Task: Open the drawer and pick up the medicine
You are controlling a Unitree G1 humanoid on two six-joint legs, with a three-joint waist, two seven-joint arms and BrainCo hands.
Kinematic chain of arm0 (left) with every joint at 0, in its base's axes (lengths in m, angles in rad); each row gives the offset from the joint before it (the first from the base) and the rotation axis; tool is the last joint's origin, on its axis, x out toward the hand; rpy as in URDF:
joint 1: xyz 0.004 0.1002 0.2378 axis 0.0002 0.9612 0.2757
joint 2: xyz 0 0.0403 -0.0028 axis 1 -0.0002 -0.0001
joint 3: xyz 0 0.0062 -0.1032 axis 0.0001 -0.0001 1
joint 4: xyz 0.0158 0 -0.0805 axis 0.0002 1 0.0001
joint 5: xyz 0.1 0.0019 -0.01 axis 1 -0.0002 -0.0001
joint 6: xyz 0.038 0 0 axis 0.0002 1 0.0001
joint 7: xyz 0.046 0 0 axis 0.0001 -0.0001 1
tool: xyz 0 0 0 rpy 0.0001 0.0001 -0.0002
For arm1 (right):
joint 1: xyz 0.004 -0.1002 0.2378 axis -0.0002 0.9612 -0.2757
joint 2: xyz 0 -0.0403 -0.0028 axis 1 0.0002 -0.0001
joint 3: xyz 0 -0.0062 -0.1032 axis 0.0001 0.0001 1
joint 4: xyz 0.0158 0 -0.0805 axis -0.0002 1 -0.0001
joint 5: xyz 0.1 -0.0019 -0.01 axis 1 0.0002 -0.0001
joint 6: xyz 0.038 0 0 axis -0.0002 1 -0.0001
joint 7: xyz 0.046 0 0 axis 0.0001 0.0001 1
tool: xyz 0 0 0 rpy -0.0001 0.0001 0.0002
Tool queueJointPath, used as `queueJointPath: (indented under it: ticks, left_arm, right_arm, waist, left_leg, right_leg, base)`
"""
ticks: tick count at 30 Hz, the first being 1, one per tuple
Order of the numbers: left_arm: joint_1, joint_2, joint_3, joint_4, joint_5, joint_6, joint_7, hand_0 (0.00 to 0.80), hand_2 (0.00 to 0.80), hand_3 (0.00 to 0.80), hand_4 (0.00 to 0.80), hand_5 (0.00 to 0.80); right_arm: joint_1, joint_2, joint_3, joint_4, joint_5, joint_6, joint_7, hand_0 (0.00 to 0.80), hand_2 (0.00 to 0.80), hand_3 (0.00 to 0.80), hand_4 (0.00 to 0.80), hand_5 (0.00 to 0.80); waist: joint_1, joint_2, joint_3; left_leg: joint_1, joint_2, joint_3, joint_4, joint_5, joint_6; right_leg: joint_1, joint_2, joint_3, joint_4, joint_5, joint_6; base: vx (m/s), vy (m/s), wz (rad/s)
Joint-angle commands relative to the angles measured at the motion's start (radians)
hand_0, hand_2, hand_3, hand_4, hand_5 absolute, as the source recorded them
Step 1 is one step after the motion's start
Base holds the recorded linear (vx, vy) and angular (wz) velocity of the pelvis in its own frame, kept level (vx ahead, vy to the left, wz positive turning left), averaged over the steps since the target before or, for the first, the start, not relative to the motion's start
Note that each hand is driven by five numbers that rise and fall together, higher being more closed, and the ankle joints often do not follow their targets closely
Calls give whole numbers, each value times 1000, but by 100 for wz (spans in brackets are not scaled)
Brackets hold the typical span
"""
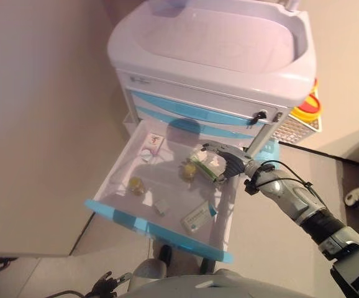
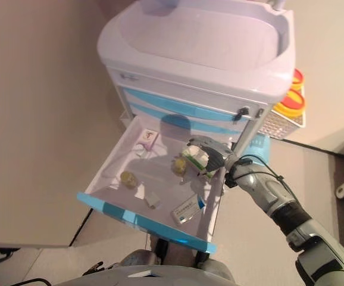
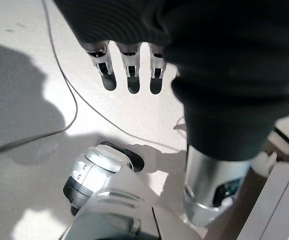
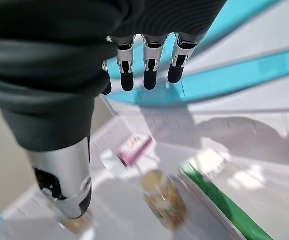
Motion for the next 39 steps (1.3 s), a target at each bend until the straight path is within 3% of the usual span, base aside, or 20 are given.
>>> queueJointPath:
  ticks: [1, 14, 27, 39]
  left_arm:
    - [-14, 36, -30, 10, 49, -1, 0, 0, 0, 0, 0, 0]
    - [-40, 59, -59, -7, 78, -15, -17, 0, 0, 0, 0, 0]
    - [-58, 79, -69, -6, 70, -33, -24, 0, 0, 0, 0, 0]
    - [-75, 91, -81, -6, 64, -44, -28, 0, 0, 0, 0, 0]
  right_arm:
    - [-100, 40, 54, 10, -65, 24, -69, 0, 0, 0, 0, 0]
    - [-190, 158, 105, 315, -165, 145, -178, 0, 0, 0, 0, 0]
    - [-204, 215, 125, 496, -191, 162, -214, 0, 0, 0, 0, 0]
    - [-228, 238, 135, 556, -189, 179, -229, 0, 0, 0, 0, 0]
  waist:
    - [48, -37, 13]
    - [130, -51, 31]
    - [157, -57, 35]
    - [162, -59, 58]
  left_leg:
    - [-36, -79, 11, -10, -38, 36]
    - [-65, -82, -58, -31, -14, 32]
    - [-72, -81, -77, -39, -9, 36]
    - [-86, -80, -84, -40, -4, 39]
  right_leg:
    - [5, -25, 27, 41, -3, 48]
    - [5, -32, -57, 40, -9, 54]
    - [-1, -36, -76, 45, -12, 60]
    - [-13, -35, -73, 48, -9, 62]
  base:
    - [-27, 10, 41]
    - [-11, -10, 27]
    - [15, -7, 7]
    - [-1, -11, 1]
